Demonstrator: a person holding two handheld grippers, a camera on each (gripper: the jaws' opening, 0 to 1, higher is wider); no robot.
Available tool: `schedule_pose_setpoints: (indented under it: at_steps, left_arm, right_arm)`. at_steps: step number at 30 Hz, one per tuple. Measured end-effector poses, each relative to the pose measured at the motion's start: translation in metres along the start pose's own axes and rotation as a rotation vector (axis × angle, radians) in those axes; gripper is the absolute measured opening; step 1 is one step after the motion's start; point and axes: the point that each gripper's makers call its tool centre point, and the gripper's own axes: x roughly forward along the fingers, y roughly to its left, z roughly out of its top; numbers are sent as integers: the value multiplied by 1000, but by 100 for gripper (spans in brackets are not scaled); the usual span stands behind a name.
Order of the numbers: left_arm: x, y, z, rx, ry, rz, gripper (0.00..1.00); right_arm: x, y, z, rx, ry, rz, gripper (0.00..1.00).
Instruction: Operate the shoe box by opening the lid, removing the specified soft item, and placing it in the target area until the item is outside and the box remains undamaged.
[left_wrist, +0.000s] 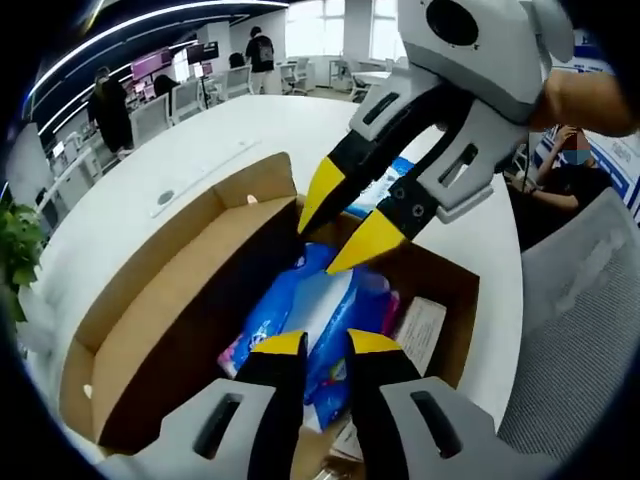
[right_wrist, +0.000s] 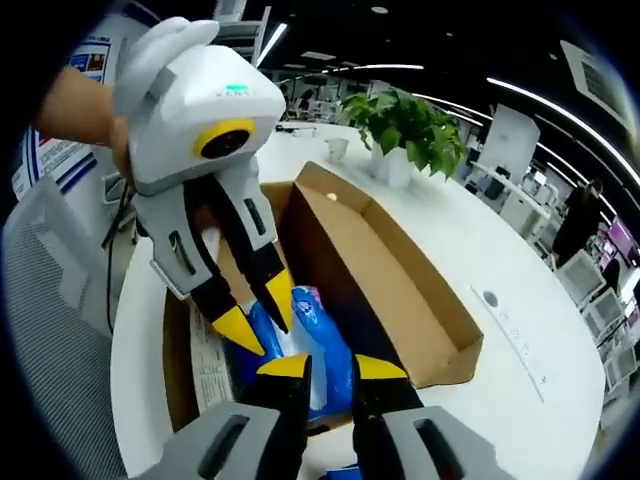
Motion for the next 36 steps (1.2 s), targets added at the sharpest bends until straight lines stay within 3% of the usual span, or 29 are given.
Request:
schedule_pose_setpoints:
  at_steps: [17,22,36]
  left_arm:
    - [4,-6,-6,23,28,-35,5]
    - [2,-7,-7,44,29,-37,0]
    - [-7,-2,-2,16,4,-8,0]
  right_arm:
    - [21,-3,-12,-3,57,-38,0]
    - [20,-5,-12,2,50,-45,0]
    - [16,-9,-2,25,15,-52,0]
